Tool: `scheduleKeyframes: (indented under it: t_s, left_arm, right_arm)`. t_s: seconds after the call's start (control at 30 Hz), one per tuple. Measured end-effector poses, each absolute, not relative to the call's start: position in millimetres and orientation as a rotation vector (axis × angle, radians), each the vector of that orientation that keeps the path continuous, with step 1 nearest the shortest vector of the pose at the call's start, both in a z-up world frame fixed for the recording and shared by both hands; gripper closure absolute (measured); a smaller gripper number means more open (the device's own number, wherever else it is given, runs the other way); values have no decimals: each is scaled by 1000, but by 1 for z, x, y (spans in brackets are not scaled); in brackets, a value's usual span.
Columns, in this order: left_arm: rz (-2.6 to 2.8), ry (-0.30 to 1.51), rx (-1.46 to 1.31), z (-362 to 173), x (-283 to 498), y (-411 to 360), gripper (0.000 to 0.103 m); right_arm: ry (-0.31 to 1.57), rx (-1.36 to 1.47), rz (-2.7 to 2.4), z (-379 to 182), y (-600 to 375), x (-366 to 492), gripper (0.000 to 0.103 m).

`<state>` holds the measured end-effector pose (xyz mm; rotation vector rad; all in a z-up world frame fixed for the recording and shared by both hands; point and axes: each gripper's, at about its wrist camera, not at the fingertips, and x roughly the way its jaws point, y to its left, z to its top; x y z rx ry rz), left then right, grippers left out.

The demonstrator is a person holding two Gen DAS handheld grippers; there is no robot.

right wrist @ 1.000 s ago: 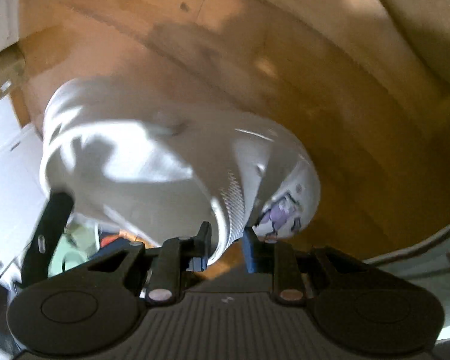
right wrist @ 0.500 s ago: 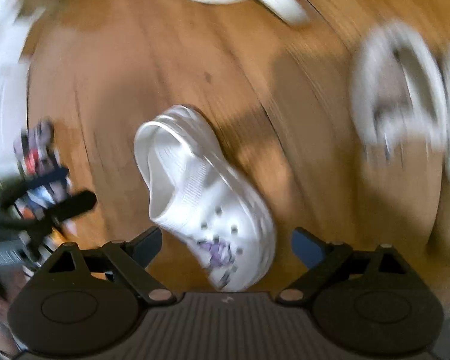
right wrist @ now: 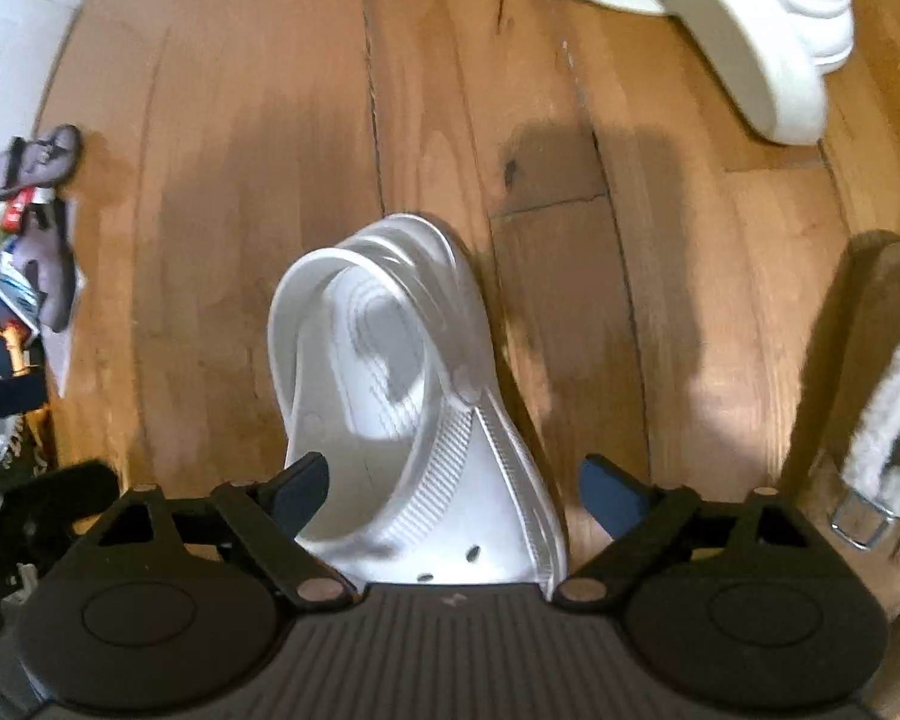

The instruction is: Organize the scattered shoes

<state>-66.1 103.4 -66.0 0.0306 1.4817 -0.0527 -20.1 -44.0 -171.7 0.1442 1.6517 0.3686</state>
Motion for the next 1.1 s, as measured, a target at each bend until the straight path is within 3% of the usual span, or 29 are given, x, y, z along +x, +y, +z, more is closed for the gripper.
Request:
scheduleKeyframes:
  t_s: [0.03,0.07,0.13,0.2,0.3,0.4,0.63,0.7,0.83,0.87,0.97,1.03,1.1]
  left_arm:
    - [-49,1478,35,-65,-66,103,3]
    - [-46,1475,39,-63,-66,102,3]
    - [-45,1469,43,-61,-67,101,3]
    - [-65,1464,47,-59,-70,98,2]
    - [-83,1469,54,-61,-72,95,1]
    - [-108,1499,31,-73,-72,99,1]
    - [-156,1577,-137,-97,-66,105,1]
    - [-189,1573,-154,-96,-65,100,1]
    - [-230,1547,-119,-93,-65,87,1]
    - [-228,1546,-103,-93,-65,85,1]
    - [-223,1544,-58,-94,-64,80,1]
    - [-220,1543,-28,-95,-64,76,1]
    - [-216,1541,2,-96,-64,73,1]
  right_arm:
    - [1667,122,364,-175,-40,-21,42]
    - [1674,101,363,-176,-39,-24,59]
    - [1657,38,371,-170,-35,-30,62]
    - [1625,-34,383,-160,-30,-35,76]
    - [1595,-56,419,-145,-39,-38,87]
    - [1573,-23,408,-137,-59,-34,96]
    - [1540,-19,325,-126,-90,-30,94]
    - [1535,2,335,-119,-91,-28,103]
    - [1477,-31,319,-99,-93,-22,103]
    - [1496,-2,315,-100,-96,-20,99]
    - [1597,127,315,-115,-109,-20,71]
    - [1629,143,314,-129,-109,-22,69]
    - [1624,70,292,-146,-104,-25,46]
